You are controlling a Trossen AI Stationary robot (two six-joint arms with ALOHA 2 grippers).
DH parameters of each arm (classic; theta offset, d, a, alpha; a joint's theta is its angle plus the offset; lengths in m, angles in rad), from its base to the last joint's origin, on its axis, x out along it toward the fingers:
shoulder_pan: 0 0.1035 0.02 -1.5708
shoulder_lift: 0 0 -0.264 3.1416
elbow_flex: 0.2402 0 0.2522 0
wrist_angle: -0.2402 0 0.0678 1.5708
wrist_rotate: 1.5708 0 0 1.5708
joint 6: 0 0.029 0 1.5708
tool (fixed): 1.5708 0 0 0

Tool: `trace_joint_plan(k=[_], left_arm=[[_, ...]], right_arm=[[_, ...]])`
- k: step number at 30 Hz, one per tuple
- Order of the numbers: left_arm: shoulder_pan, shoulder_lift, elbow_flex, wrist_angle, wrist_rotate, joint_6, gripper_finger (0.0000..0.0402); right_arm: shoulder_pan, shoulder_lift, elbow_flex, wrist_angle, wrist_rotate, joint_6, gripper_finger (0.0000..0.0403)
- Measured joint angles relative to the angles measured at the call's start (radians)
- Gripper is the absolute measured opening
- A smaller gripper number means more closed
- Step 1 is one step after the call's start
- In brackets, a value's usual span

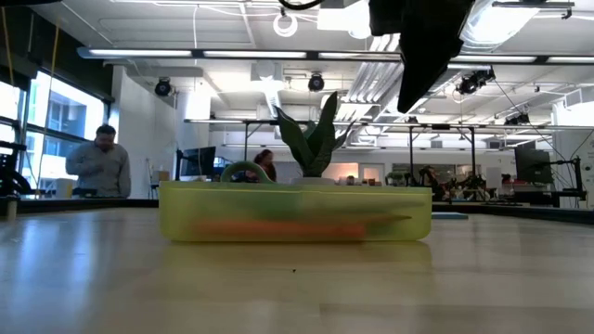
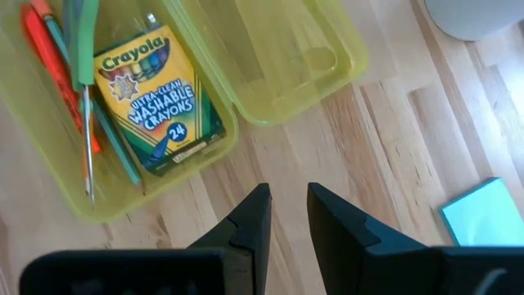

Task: Pack school essentials
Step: Put the orange eraser into the yellow school supply box

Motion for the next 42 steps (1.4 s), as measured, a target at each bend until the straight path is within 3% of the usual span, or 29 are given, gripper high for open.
trace_joint_plan(k=[6,10,15,20,29,32,42], left_arm=[[0.000,0.005,0.028,-0.040,-0.040,0.033,0.0074],[0.020,0.007,0.048,-0.071,-0.130,0.056,0.0072],[0.060,0.006,0.083,-0.067,-0.170,0.154,0.0072],[0.139,0.005,0.146,-0.069,-0.290,0.312,0.0072],[0.283,0.001,0.315,-0.049,-0.477,0.748,0.0072],[0.332,0.001,0.322,0.004,-0.461,0.895,0.0072],[0.446,0.057,0.322,0.078,-0.223,1.225,0.0072]], right_arm=[[0.000,-0.026,0.000,-0.019,0.000,0.001,0.0075],[0.000,-0.065,0.000,-0.022,0.003,0.003,0.0075],[0.000,-0.128,0.000,-0.029,0.011,0.001,0.0075],[0.000,-0.184,0.000,-0.037,0.017,0.011,0.0075],[0.000,-0.211,0.000,-0.037,0.020,0.008,0.0075],[0.000,-0.209,0.000,-0.040,0.020,0.006,0.0075],[0.000,-0.209,0.000,-0.138,0.044,0.010,0.0075]])
